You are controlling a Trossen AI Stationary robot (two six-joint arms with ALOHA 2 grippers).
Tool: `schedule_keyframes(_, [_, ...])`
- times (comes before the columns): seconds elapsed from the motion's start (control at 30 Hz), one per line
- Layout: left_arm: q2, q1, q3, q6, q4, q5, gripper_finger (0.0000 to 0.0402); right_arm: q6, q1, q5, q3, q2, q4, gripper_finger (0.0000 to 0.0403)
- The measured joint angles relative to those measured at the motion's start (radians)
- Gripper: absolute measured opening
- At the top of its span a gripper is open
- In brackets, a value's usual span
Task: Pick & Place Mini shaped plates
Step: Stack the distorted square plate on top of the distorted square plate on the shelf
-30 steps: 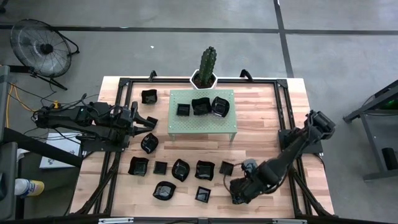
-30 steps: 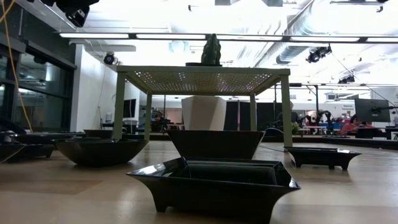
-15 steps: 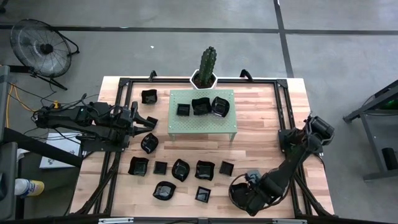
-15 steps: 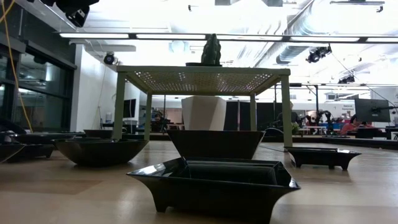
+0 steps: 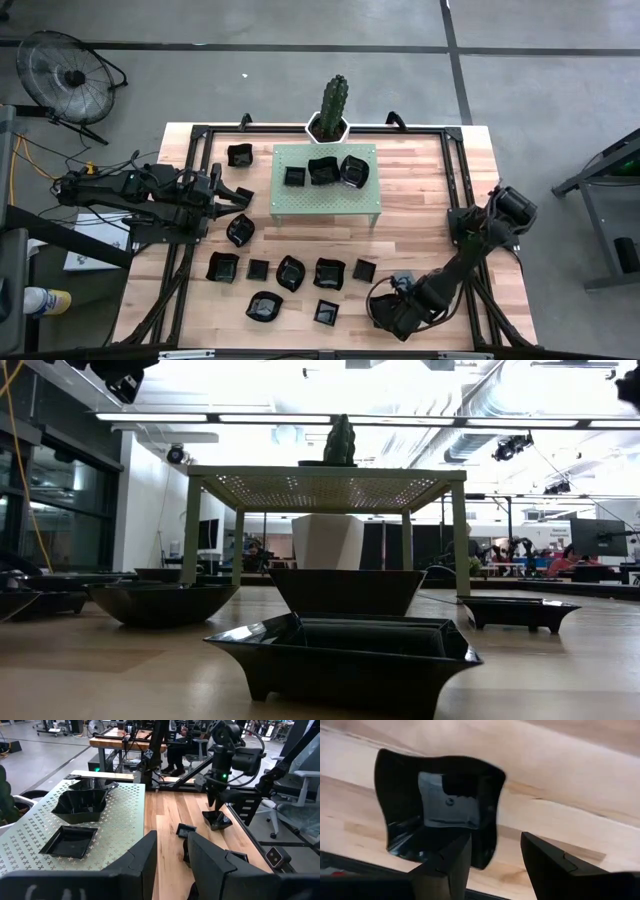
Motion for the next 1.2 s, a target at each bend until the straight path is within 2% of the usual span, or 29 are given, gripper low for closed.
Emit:
schedule_keyframes(0.27, [0.0,0.0,0.0,-0.001,0.0,0.0,0.0108,-0.003,-0.004,0.003,-0.061,0.0,0.055,0.0157])
schedule_keyframes(0.53, [0.0,0.0,0.0,-0.001,-0.001,0.0,0.0108,-0.008,-0.004,0.006,-0.128,0.0,0.184,0.0112])
schedule_keyframes(0.97, [0.0,0.0,0.0,-0.006,-0.001,0.0,0.0108,-0.013,-0.003,0.008,-0.129,-0.003,0.206,0.0008])
schedule_keyframes(1.2, [0.0,0.0,0.0,-0.006,-0.001,0.0,0.0108,-0.011,-0.003,0.005,-0.127,-0.028,0.208,0.0003])
